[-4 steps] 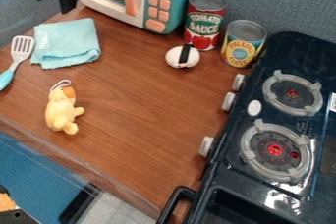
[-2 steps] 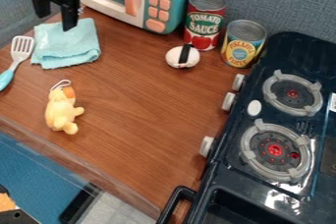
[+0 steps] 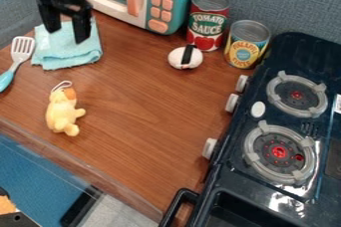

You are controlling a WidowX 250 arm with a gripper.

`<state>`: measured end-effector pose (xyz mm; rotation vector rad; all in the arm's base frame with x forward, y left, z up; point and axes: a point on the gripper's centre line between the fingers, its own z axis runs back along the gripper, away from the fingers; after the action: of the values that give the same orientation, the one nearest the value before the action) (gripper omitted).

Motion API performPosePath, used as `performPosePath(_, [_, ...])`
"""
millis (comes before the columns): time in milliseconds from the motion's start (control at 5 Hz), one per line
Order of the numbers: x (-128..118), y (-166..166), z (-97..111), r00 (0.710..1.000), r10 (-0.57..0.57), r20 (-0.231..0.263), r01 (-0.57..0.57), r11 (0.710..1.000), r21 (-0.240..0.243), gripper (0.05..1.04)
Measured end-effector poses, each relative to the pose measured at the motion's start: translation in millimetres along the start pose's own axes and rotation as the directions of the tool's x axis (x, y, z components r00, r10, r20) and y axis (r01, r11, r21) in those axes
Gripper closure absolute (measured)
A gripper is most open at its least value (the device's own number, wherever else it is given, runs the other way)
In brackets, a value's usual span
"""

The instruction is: Moved the toy to the upper right side of the table

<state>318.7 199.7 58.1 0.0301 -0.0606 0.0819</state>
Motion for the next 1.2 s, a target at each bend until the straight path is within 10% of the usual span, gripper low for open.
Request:
performPosePath(600, [-103.7, -48.4, 32.0, 0.972, 0.222, -0.081, -0.228, 0.97, -0.081, 0.084])
performPosePath(1200, [-109.6, -84.5, -28.1, 0.941, 0.267, -0.206, -0.282, 0.959, -0.045, 0.084])
